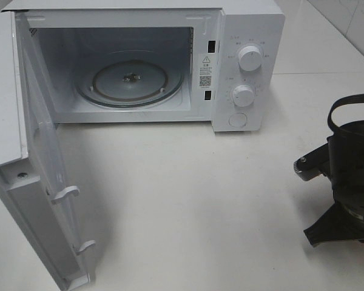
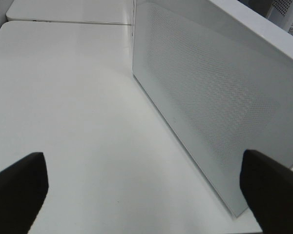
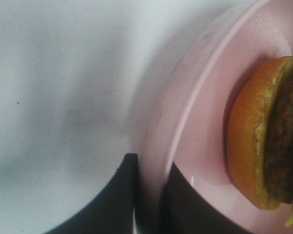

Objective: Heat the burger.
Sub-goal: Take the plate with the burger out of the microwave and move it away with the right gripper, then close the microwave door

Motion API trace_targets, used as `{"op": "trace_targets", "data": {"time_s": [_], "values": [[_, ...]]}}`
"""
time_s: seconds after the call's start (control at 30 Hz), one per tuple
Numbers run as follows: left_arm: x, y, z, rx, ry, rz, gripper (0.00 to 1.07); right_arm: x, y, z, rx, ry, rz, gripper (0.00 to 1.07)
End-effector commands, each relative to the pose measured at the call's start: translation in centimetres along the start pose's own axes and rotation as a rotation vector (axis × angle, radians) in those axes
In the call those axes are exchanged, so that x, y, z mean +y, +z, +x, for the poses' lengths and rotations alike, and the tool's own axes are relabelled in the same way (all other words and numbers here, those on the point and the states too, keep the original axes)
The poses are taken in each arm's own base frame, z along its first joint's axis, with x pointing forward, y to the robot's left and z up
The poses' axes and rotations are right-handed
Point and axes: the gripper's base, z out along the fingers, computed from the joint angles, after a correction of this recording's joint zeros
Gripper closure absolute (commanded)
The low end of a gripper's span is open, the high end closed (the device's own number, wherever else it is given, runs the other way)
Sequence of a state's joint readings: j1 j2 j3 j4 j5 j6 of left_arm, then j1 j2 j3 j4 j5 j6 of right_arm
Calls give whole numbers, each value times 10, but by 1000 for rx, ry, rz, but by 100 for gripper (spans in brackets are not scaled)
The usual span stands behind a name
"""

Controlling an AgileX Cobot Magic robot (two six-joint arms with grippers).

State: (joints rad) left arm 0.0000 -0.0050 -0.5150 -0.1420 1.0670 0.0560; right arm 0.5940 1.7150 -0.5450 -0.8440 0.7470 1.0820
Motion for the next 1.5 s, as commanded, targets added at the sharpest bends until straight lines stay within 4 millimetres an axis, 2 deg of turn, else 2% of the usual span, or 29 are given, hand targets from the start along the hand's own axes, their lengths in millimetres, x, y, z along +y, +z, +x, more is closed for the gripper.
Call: {"op": "trace_targets", "data": {"time_s": [0.03, 0.1, 0.23, 0.27, 0.37, 0.43, 0.47, 0.5, 0.53, 0.57, 0.63, 0.73, 0.8, 0.87, 0.9, 0.93, 0.97, 1.03, 1.07, 1.1, 1.27, 1.3, 1.37, 1.4, 1.43, 1.47, 1.5], "values": [[0, -3, 1, -15, 0, 0, 7, -6, 5, -1, 3, -34, 72, 105], [0, -3, 1, -15, 0, 0, 7, -6, 6, -2, 2, -42, 76, 104], [0, -3, 1, -15, 0, 0, 7, -3, 9, -3, -2, -65, 77, 95], [0, -3, 1, -15, 0, 0, 7, -2, 9, -3, -2, -67, 65, 88], [0, -3, 1, -15, 0, 0, 7, -2, 9, -2, -1, -71, 64, 84], [0, -3, 1, -15, 0, 0, 7, -2, 9, 0, 27, -86, 57, 63], [0, -3, 1, -15, 0, 0, 7, -2, 9, 0, 27, -86, 57, 63], [0, -3, 1, -15, 0, 0, 7, -1, 8, 1, 36, -83, 44, 59], [0, -3, 1, -15, 0, 0, 7, -1, 3, 2, 30, -85, 5, 49], [0, -3, 1, -15, 0, 0, 7, -1, 3, 2, 30, -85, 5, 49], [0, -3, 1, -15, 0, 0, 7, -2, -10, 2, -8, -99, -92, 38], [0, -3, 1, -15, 0, 0, 7, -4, -14, 3, -18, -99, -118, 35], [0, -3, 1, -15, 0, 0, 7, -16, -37, 6, -91, -101, -199, 30], [0, -3, 1, -15, 0, 0, 7, -20, -42, 7, -110, -105, -215, 30], [0, -3, 1, -15, 0, 0, 7, -28, -55, 11, -165, -96, -257, 31], [0, -3, 1, -15, 0, 0, 7, -28, -55, 11, -165, -96, -257, 31], [0, -3, 1, -15, 0, 0, 7, -36, -68, 15, -220, -93, -302, 31], [0, -3, 1, -15, 0, 0, 7, -40, -73, 18, -241, -93, -318, 31], [0, -3, 1, -15, 0, 0, 7, -47, -83, 25, -275, -107, -356, 31], [0, -3, 1, -15, 0, 0, 7, -47, -83, 25, -275, -107, -356, 31], [0, -3, 1, -15, 0, 0, 7, -69, -113, 44, -296, -106, -440, 31], [0, -3, 1, -15, 0, 0, 7, -69, -113, 44, -296, -106, -440, 31], [0, -3, 1, -15, 0, 0, 7, -83, -129, 54, -294, -97, -466, 31], [0, -3, 1, -15, 0, 0, 7, -83, -129, 54, -294, -97, -466, 31], [0, -3, 1, -15, 0, 0, 7, -93, -138, 62, -319, -79, -479, 31], [0, -3, 1, -15, 0, 0, 7, -93, -138, 62, -319, -79, -479, 31], [0, -3, 1, -15, 0, 0, 7, -101, -145, 69, -362, -56, -489, 31]]}}
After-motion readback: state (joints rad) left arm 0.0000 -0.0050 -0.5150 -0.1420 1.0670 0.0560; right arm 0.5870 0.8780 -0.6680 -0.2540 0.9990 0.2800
